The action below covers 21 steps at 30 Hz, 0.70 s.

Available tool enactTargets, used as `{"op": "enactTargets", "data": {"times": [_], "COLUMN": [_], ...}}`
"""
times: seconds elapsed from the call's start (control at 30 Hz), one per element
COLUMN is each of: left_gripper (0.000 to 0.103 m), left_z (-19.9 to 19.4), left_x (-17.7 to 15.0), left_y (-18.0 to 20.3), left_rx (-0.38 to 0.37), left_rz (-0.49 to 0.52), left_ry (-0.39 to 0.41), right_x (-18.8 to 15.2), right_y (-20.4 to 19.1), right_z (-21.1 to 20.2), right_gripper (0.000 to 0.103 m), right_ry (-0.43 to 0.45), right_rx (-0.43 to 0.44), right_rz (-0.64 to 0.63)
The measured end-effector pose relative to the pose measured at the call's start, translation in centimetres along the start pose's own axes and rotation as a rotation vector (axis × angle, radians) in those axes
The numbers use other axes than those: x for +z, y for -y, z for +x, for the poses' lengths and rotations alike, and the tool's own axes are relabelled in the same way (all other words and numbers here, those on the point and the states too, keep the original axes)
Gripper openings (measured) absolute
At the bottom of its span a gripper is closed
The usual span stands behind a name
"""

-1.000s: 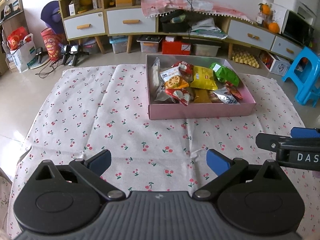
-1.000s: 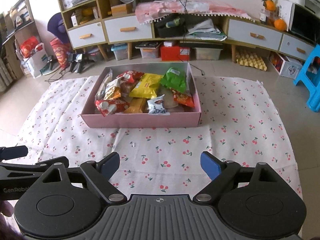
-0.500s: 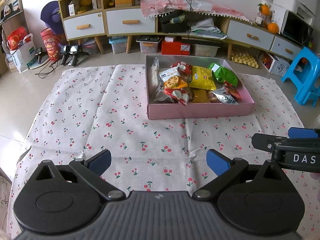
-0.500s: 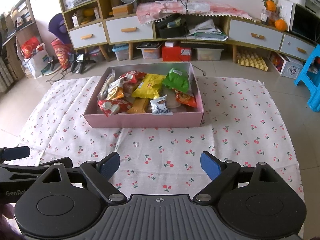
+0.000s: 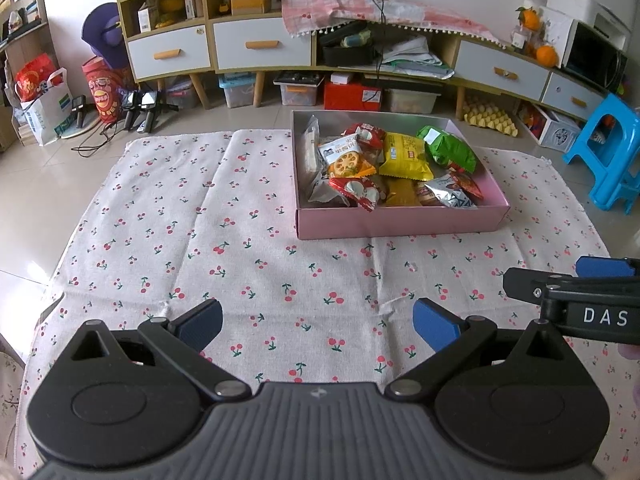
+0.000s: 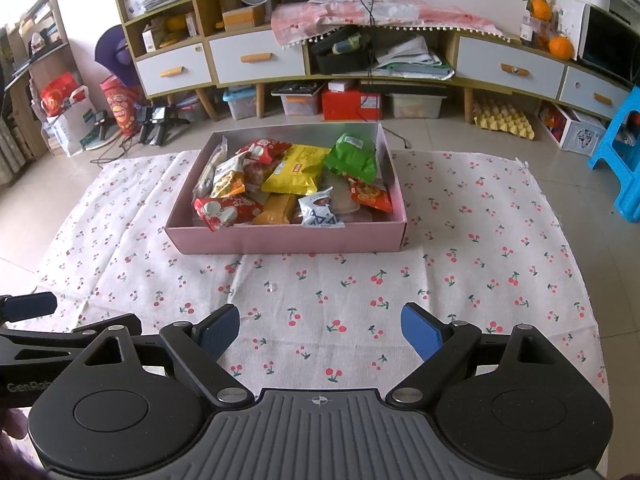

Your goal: Organize snacks

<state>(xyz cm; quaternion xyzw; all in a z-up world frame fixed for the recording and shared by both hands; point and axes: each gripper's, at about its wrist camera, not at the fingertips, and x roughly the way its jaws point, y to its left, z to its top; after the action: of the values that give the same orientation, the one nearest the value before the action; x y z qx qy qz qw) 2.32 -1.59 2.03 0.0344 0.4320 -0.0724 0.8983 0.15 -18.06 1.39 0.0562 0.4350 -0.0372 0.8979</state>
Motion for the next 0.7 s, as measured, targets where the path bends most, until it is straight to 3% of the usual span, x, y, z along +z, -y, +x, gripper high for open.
{"op": "enactTargets", "data": {"times": [0.7], "left_gripper": [0.102], "left_z": [-0.01], "left_x": [-0.09], "left_y": [0.03], "left_rx": [0.002], "left_rz": [-0.001], "left_ry": [-0.004], "right_x": [-0.05], "right_y": [0.10], "right_z": [0.14], "right_gripper": [0.090], "right_ry": [-0.008], "right_rx": [-0.002], "right_rz": [0.003]}}
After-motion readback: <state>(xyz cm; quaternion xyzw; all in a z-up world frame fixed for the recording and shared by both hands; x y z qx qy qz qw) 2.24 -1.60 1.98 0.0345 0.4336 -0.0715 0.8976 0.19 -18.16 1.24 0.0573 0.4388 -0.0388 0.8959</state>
